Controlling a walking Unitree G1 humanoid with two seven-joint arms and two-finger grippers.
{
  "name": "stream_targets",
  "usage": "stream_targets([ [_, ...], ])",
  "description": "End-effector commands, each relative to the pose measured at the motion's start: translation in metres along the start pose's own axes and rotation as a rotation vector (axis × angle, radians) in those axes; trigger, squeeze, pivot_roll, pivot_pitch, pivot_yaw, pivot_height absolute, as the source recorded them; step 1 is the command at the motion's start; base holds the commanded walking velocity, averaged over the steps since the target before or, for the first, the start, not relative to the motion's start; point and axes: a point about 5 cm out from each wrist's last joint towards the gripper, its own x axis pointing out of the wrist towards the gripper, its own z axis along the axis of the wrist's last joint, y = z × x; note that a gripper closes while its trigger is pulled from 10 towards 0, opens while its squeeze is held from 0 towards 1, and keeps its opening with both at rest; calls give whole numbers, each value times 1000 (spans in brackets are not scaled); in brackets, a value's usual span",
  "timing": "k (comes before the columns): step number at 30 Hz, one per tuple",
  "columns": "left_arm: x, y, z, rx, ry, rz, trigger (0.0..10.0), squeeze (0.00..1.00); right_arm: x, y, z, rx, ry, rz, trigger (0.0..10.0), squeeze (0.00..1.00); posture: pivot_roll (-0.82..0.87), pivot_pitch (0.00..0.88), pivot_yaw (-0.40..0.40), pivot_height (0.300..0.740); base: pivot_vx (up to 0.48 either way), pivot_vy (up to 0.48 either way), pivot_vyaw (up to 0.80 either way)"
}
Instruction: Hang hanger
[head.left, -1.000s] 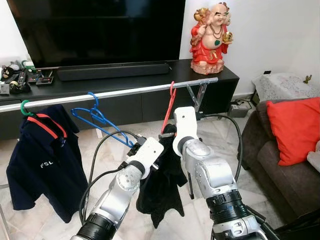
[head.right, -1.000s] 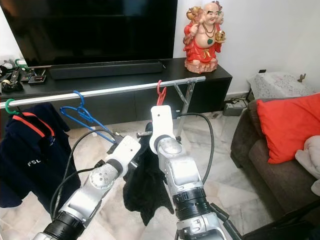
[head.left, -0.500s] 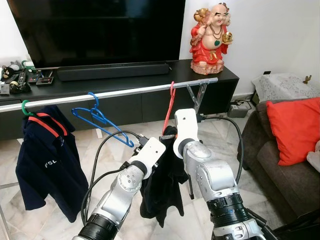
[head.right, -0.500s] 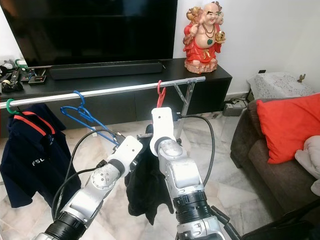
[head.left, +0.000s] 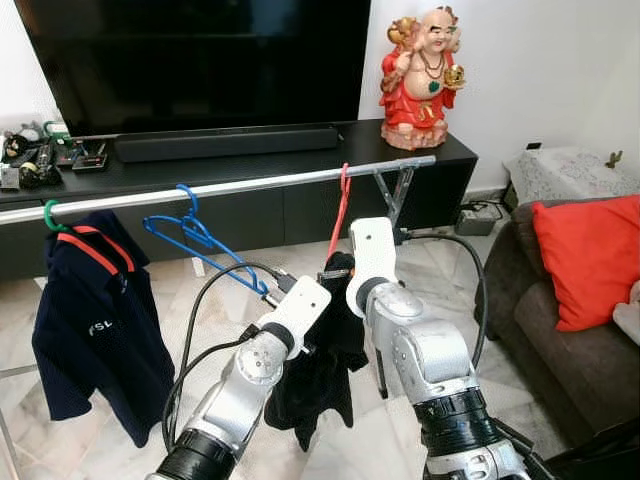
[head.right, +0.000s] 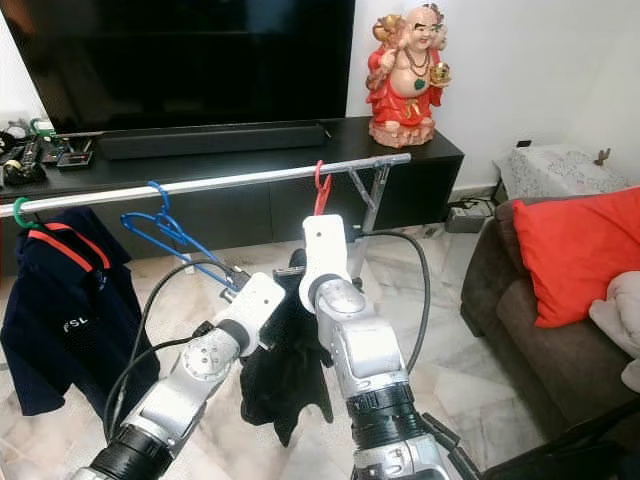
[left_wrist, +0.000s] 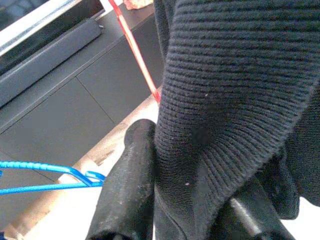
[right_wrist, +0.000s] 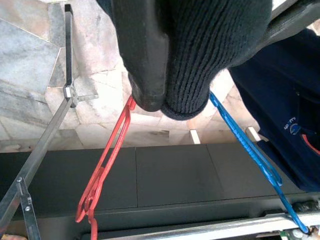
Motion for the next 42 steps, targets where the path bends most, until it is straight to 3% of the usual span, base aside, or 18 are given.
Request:
stream_targets([
  [1, -2, 1, -4, -35, 10, -4, 0, 0, -5, -1, 8, 11, -43, 7, 10000, 0, 77, 37, -3, 740, 0, 0, 0],
  [13, -4, 0, -3, -75, -1, -30, 0, 0, -9, -13, 0, 7, -31, 18, 10000, 0, 78, 42, 0, 740, 0, 0, 0],
  [18, -10, -12, 1, -74, -35, -178, 0, 0, -17, -27, -19, -84, -15, 76, 10000, 0, 84, 47, 1, 740, 0, 0, 0],
  [24, -12, -13, -1, -91, -22, -207, 0, 0, -26, -42, -38, -65, 30, 92, 10000, 0, 75, 53, 3, 740, 0, 0, 0],
  [28, -16, -19, -1, -79, -15, -302, 0, 0, -31, -48, -60, -58, 77, 136, 10000, 0, 77, 57, 9, 740, 0, 0, 0],
  [33, -23, -28, 4, -40, -26, -406, 0, 0, -39, -45, -70, -125, 90, 239, 10000, 0, 81, 61, 10, 740, 0, 0, 0],
  [38, -24, -32, 5, -23, -20, -436, 0, 0, -40, -44, -69, -140, 81, 276, 10000, 0, 79, 59, 9, 740, 0, 0, 0],
  [39, -24, -32, 5, -24, -19, -437, 0, 0, -40, -44, -69, -140, 81, 284, 10000, 75, 79, 59, 9, 740, 0, 0, 0],
  [40, -24, -32, 5, -24, -18, -438, 0, 0, -40, -45, -69, -141, 82, 289, 10000, 506, 80, 59, 8, 740, 0, 0, 0],
  [41, -25, -32, 5, -24, -16, -440, 0, 0, -41, -45, -70, -143, 82, 295, 10000, 506, 80, 59, 8, 740, 0, 0, 0],
  [42, -25, -32, 5, -24, -14, -441, 0, 0, -41, -47, -71, -146, 84, 297, 10000, 1000, 80, 59, 7, 740, 0, 0, 0],
])
